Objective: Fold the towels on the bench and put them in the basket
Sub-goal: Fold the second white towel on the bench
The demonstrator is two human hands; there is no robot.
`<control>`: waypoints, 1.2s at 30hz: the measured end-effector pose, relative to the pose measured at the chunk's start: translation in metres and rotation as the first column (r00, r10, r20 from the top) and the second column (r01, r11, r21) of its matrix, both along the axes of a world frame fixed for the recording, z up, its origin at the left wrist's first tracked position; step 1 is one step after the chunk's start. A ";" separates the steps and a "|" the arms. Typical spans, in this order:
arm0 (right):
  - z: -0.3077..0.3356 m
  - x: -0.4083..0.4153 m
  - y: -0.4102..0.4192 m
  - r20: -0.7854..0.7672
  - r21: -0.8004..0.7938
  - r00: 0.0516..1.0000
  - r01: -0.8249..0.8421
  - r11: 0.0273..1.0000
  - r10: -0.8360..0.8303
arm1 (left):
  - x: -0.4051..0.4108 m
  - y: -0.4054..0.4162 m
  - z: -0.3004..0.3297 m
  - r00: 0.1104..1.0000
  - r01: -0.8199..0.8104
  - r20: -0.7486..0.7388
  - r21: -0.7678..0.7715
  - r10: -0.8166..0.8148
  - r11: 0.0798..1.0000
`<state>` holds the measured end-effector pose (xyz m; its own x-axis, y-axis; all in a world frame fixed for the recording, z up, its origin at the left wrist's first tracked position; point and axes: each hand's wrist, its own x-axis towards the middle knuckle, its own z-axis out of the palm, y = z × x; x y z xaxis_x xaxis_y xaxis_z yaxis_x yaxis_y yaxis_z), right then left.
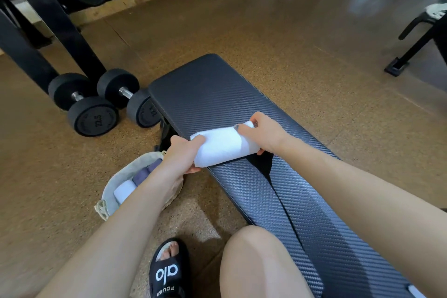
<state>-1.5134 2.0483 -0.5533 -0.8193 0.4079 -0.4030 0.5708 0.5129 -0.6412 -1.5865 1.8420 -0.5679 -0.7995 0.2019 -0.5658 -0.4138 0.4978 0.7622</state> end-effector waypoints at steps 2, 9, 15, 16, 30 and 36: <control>0.001 0.003 -0.006 0.021 -0.004 1.000 -0.015 1.000 0.015 | 0.003 -0.005 0.003 0.986 -0.072 0.159 0.136 0.050 0.988; 0.007 0.006 -0.045 0.082 -0.060 0.993 -0.080 0.995 0.085 | 0.011 -0.036 0.014 0.944 -0.167 0.324 0.308 0.062 0.937; 0.021 -0.005 -0.079 0.014 -0.027 0.944 -0.328 0.944 0.328 | 0.000 -0.094 0.030 0.996 0.002 0.092 0.168 -0.018 0.986; 0.024 -0.011 -0.088 -0.042 -0.028 0.922 -0.386 0.922 0.385 | -0.004 -0.106 0.035 0.998 0.046 0.035 0.139 -0.051 0.989; -0.089 -0.080 -0.196 0.076 -0.793 0.825 -0.291 0.536 0.560 | -0.105 -0.183 -0.006 0.920 0.381 -0.010 -0.215 -0.392 0.899; -0.158 -0.118 -0.212 0.175 -0.652 0.919 -0.160 0.741 0.352 | -0.135 -0.186 -0.118 0.988 0.061 -0.129 -0.138 -0.079 0.989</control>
